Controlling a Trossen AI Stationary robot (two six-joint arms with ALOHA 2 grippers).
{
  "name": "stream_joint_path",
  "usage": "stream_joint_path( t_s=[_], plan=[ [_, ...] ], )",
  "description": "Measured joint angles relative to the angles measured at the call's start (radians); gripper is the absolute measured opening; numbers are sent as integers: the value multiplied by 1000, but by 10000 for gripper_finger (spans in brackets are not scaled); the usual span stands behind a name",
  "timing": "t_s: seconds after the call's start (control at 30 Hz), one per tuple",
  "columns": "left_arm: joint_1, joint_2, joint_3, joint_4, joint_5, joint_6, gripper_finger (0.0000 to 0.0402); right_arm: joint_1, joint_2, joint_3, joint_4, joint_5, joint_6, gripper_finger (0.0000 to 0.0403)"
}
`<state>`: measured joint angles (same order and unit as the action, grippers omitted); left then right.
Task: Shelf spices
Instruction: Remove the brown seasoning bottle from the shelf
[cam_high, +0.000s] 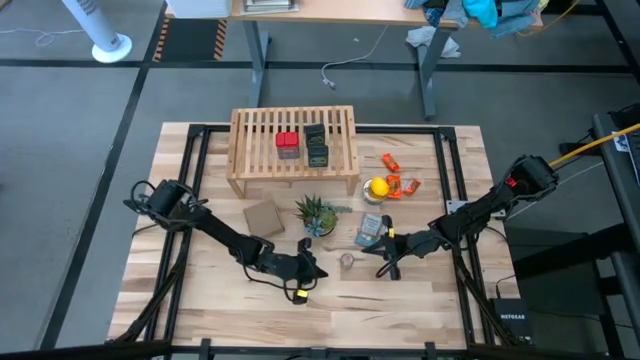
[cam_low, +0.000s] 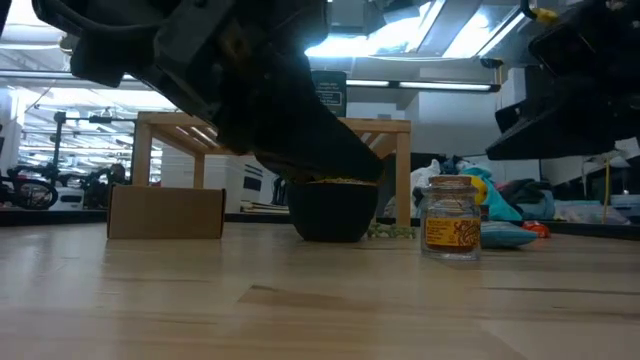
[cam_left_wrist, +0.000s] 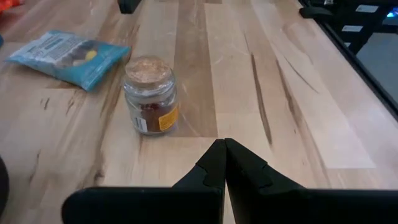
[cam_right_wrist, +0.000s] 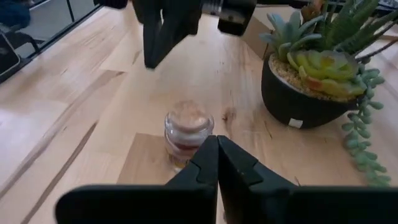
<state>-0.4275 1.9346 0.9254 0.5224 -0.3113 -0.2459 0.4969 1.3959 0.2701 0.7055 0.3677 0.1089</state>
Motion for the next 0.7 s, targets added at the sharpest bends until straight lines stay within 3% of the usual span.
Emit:
stream_joint_path(
  t_s=[0.37,0.7],
  plan=[
    [28,40,8,62,0,15,0,0,215,108,-54,21,-4,3],
    [40,110,71,70,1,46,0,0,302,181,-50,1,-1,1]
  ],
)
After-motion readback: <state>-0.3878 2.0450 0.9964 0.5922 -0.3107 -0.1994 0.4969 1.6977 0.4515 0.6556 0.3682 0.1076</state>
